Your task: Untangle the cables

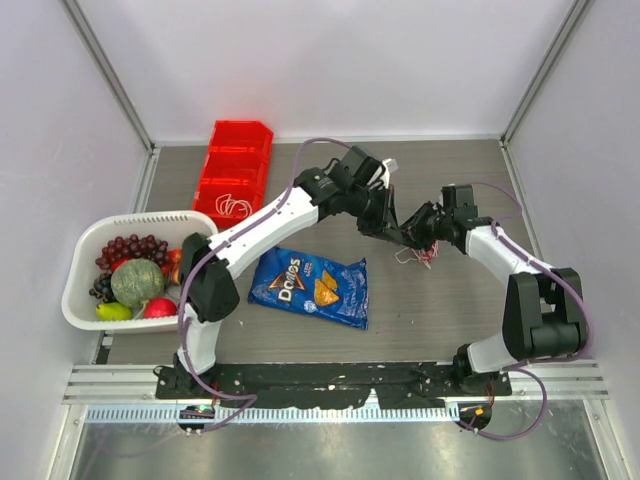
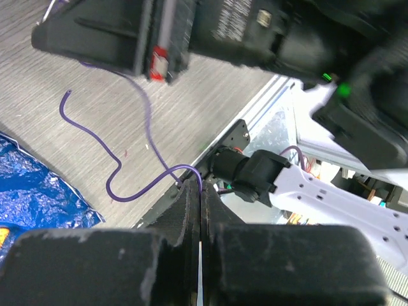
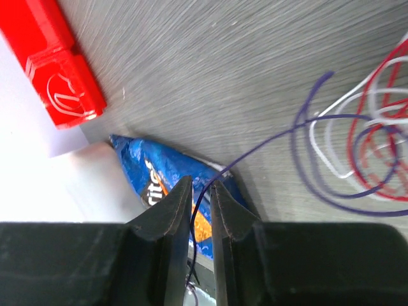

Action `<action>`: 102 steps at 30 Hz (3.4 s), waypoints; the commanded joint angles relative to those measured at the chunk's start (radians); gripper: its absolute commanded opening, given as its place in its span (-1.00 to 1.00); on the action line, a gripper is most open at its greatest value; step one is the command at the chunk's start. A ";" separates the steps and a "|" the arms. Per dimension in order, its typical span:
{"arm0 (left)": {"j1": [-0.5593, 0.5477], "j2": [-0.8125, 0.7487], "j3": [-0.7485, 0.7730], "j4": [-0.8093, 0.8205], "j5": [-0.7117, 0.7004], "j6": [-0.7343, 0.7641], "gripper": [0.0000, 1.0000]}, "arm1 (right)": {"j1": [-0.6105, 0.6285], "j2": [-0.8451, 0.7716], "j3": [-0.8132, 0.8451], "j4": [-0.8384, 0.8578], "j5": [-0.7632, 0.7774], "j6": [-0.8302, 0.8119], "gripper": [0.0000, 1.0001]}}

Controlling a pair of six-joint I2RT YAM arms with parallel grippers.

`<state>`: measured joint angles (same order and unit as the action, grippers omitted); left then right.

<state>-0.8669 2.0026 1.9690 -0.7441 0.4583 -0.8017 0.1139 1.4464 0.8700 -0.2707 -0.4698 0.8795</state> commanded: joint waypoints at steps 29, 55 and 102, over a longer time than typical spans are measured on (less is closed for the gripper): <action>0.023 -0.389 0.418 -0.008 -0.153 0.158 -1.00 | -0.232 0.184 0.109 -0.087 0.255 -0.183 -0.30; 0.532 -0.481 0.518 0.315 0.194 -0.234 -1.00 | -0.246 0.152 0.115 -0.128 0.310 -0.232 -0.04; 1.031 -0.131 0.097 0.463 -0.051 -0.395 -1.00 | -0.056 -0.195 0.169 -0.369 0.194 -0.387 0.48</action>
<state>0.1596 1.8713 1.9957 -0.3744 0.3843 -1.1851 0.0616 1.2564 1.0374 -0.6888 -0.2417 0.4938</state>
